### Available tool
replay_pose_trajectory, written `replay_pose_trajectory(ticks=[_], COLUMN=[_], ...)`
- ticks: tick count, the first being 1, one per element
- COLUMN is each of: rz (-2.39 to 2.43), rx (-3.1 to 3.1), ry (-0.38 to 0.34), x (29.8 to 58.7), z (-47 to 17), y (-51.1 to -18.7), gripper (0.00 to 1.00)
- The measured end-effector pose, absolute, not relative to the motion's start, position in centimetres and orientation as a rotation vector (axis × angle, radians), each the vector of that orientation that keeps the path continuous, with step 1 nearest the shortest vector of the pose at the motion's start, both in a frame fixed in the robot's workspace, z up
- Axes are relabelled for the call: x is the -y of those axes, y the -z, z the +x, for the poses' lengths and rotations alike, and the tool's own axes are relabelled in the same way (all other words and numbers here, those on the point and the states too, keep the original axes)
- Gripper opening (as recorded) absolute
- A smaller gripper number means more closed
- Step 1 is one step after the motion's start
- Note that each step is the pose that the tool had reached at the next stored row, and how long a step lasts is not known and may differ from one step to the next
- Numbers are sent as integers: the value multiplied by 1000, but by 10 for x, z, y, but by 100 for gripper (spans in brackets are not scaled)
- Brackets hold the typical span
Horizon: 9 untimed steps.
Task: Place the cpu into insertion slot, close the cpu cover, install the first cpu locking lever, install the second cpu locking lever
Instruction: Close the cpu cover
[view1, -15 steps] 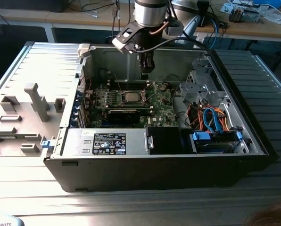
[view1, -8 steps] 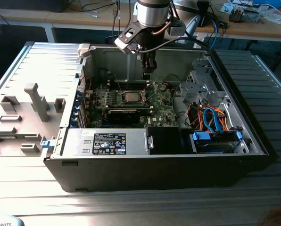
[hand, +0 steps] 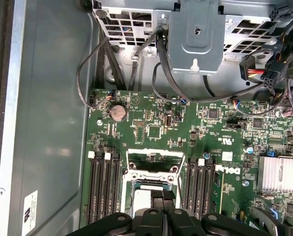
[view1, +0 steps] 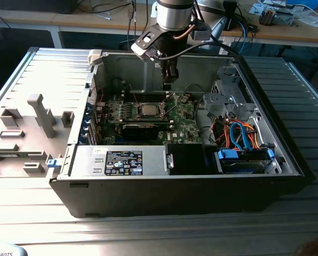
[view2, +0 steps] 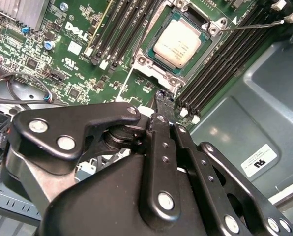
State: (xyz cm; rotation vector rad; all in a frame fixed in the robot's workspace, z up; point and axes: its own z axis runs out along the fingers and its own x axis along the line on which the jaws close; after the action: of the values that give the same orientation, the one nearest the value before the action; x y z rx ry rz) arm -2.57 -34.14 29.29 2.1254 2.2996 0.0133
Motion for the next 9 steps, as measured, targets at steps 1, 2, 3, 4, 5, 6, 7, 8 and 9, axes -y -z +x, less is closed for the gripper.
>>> replay_pose_trajectory(ticks=[1,2,3,4,5,6,7,8,9], rz=[2125,2125,2125,2125,2125,2125,2125,2125,2125], rx=[-2300,-2300,-2300,-2300,-2300,-2300,-2300,-2300,-2299], ry=[-13,-13,-13,-13,-13,-13,-13,-13,-13], x=[341,341,341,341,341,341,341,341,341], z=[-25,-24,-24,-23,-22,-21,-21,-20,-20], y=[-293,-293,-293,-293,-293,-293,-293,-293,-293], gripper=[11,11,11,11,11,11,11,11,11])
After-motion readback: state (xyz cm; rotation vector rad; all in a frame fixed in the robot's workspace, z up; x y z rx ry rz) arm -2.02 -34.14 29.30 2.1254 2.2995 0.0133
